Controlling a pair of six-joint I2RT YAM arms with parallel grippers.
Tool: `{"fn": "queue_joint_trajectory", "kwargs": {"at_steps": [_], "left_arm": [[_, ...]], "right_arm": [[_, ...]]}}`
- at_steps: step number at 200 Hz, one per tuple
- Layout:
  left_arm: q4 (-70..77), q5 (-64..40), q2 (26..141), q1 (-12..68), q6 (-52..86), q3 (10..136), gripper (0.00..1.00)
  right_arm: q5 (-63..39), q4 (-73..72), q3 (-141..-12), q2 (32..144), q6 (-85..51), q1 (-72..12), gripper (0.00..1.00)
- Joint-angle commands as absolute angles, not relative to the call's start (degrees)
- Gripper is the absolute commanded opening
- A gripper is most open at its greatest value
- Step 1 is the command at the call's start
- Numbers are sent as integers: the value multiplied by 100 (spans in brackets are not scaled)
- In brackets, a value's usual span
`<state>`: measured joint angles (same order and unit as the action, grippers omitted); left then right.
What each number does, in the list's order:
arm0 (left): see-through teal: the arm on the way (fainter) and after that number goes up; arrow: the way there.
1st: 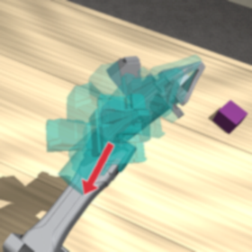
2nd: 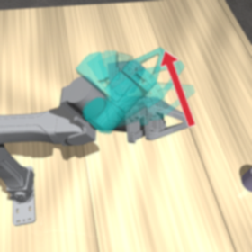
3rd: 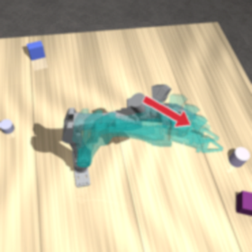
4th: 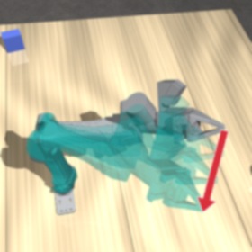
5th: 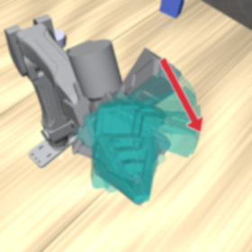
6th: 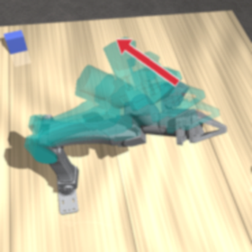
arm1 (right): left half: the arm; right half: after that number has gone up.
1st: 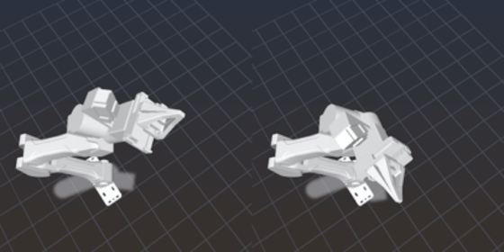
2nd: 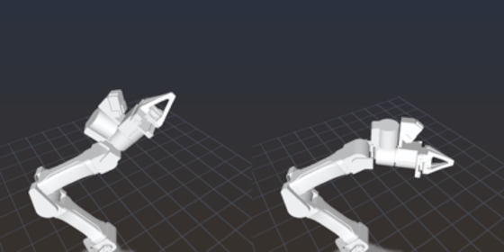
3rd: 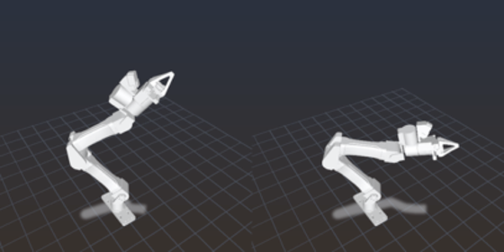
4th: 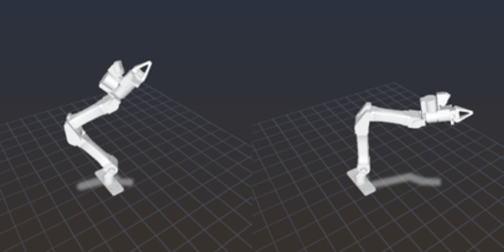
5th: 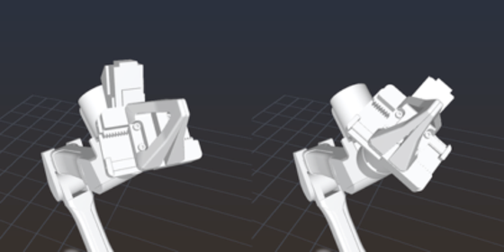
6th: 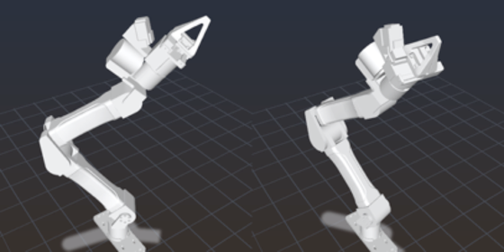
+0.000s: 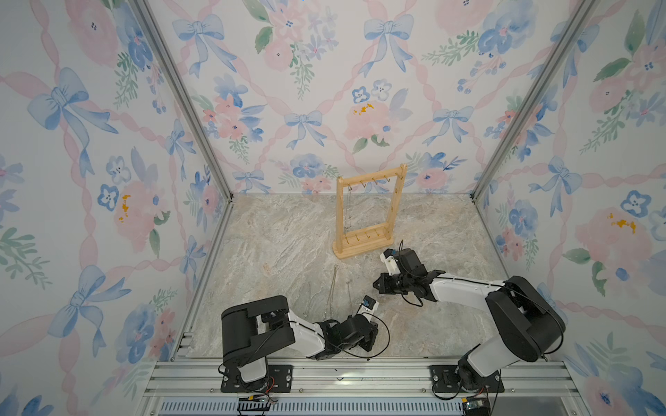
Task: Take the necklace off the jewelry display stand
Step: Place the necklace at the center of the board.
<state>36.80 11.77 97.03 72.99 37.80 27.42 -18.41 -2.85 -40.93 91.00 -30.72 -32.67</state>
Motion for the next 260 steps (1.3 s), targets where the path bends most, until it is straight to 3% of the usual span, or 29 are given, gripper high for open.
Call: {"fn": "queue_joint_trajectory", "kwargs": {"at_steps": [1, 131, 260], "left_arm": [[3081, 1097, 9800, 7353, 3900, 2508, 0], [3102, 1327, 9787, 7527, 4077, 2299, 0], [3112, 1358, 9791, 7603, 4131, 2276, 0]], "right_arm": [[-1881, -244, -4262, 9267, -3138, -3200, 0], [-1960, -79, -4574, 9843, -3184, -3050, 1], [-1960, 107, -4830, 10194, -3285, -2936, 12]]}}
